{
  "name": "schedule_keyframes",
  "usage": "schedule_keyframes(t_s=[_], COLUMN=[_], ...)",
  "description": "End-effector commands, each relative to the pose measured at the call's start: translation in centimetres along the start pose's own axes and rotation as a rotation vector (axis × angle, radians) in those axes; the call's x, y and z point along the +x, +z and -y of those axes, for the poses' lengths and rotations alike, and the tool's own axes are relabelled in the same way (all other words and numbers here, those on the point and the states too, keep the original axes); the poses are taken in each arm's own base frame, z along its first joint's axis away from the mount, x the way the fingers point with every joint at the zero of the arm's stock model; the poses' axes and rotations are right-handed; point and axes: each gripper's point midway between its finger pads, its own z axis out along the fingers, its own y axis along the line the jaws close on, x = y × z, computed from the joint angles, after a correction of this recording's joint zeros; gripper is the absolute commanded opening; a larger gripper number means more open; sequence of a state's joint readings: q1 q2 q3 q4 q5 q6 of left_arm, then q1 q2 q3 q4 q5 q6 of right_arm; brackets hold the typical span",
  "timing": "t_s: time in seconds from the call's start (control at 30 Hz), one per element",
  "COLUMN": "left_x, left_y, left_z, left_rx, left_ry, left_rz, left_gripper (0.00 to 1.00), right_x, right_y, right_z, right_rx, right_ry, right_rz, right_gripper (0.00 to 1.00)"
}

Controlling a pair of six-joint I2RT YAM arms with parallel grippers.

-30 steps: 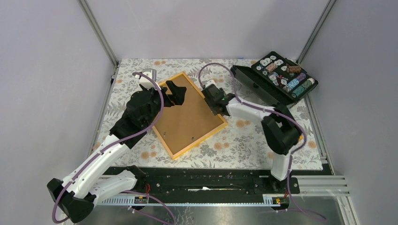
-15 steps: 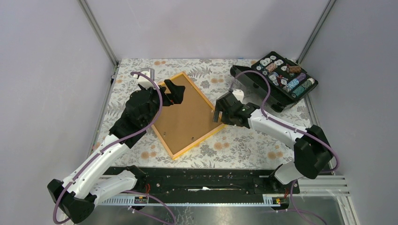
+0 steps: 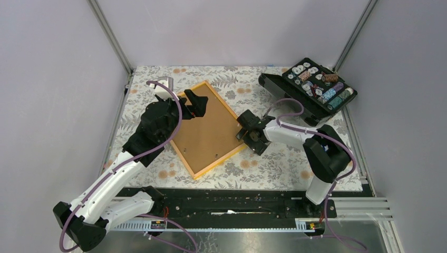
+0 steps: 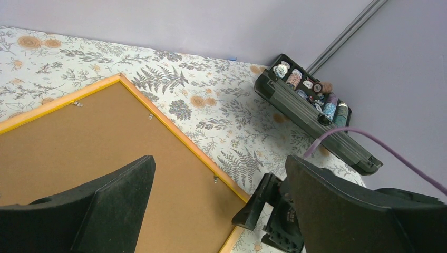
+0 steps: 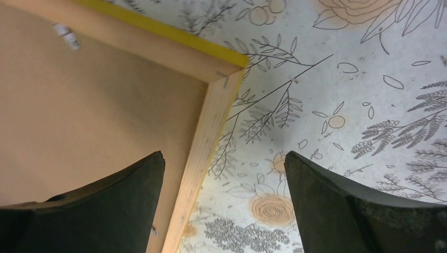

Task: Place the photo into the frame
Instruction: Adjust the photo frame at the center of the board.

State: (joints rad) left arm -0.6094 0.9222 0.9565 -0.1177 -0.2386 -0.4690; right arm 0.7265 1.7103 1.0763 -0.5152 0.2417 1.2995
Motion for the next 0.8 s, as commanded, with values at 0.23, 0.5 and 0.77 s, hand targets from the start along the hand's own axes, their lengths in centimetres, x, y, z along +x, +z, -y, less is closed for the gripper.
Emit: schedule_keyframes(t_s=[0.23, 0.5, 0.77], left_x=[-2.1, -1.7, -1.5], left_y=[-0.6, -0.2, 0.0], left_z=[0.8, 0.8, 0.6], left_rx=[0.039, 0.049, 0.045], left_ry=[-0.025, -0.036, -0.044], left_rz=[0.068, 0.047, 0.043], left_gripper=[0.99, 0.98, 0.99], right_x=[0.2, -1.9, -6.9], right_y=[4.1, 4.7, 4.3], right_z=[1.4, 3.2, 2.3], right_rx=[0.152, 0.22, 0.266], right_ry=[0.111, 0.042, -0.249], right_rz=[0.034, 0.15, 0.294], right_gripper=[0.75, 0.24, 0.0])
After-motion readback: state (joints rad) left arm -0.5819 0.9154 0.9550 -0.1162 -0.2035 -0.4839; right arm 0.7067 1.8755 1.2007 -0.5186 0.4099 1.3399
